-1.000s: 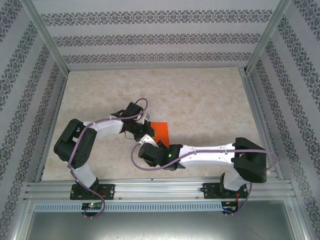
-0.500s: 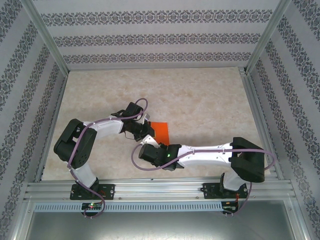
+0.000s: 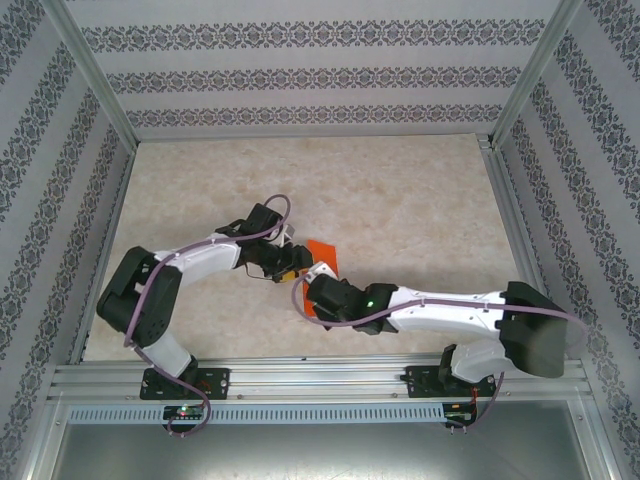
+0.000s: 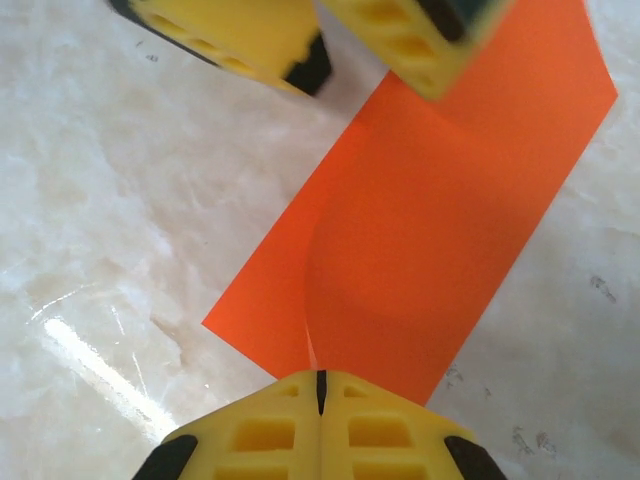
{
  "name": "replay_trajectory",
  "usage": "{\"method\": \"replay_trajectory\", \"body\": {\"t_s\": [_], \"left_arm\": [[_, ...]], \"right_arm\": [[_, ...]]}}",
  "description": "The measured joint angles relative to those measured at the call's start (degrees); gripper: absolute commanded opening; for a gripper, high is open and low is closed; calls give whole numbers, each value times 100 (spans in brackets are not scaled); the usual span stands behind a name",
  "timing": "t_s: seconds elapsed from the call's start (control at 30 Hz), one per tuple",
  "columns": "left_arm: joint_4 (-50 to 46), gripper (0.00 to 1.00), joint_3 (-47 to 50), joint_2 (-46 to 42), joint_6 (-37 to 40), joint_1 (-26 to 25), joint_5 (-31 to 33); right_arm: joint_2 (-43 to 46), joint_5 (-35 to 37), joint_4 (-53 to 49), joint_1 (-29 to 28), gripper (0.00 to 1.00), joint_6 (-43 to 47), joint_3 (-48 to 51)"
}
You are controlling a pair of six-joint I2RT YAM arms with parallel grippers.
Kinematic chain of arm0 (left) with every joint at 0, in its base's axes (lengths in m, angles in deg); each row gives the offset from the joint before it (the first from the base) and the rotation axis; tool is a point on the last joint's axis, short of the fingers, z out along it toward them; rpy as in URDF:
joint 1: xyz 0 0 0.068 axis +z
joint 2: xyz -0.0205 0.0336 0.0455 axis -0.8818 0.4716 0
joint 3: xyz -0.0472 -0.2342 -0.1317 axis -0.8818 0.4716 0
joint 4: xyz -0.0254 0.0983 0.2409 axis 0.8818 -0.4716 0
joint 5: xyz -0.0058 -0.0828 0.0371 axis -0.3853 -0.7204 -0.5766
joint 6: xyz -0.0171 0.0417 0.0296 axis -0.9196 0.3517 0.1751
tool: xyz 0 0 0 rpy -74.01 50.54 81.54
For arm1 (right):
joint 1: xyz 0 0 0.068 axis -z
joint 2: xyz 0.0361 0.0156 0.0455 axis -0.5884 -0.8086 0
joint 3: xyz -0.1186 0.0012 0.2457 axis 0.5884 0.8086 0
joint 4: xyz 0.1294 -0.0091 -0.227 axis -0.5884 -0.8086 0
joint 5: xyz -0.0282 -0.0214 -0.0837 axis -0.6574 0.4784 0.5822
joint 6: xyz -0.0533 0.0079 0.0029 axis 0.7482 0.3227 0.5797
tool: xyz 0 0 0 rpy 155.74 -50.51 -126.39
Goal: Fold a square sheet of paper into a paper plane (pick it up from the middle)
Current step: Fold the triangle a second time at the center of the table.
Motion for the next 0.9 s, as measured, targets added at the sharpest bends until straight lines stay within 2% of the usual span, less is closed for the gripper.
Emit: {"method": "replay_trajectory", "body": {"t_s": [0.1, 0.2, 0.33, 0.57, 0.9], "left_arm": [[-109, 58, 177, -476, -46, -33, 332], [-188, 46, 343, -754, -142, -291, 638], [-201, 30, 629, -927, -339, -933, 1032], [-173, 26, 1078, -1016, -660, -1504, 1388], [144, 20, 870, -297, -756, -1912, 1519]], "right_arm": [[352, -564, 413, 424, 2, -61, 393], [557, -1051, 728, 811, 2, -149, 684], [660, -1602, 1001, 1217, 3, -262, 916], [688, -2249, 1362, 1751, 4, -459, 1233], [688, -2551, 1478, 1923, 5, -577, 1266]]}}
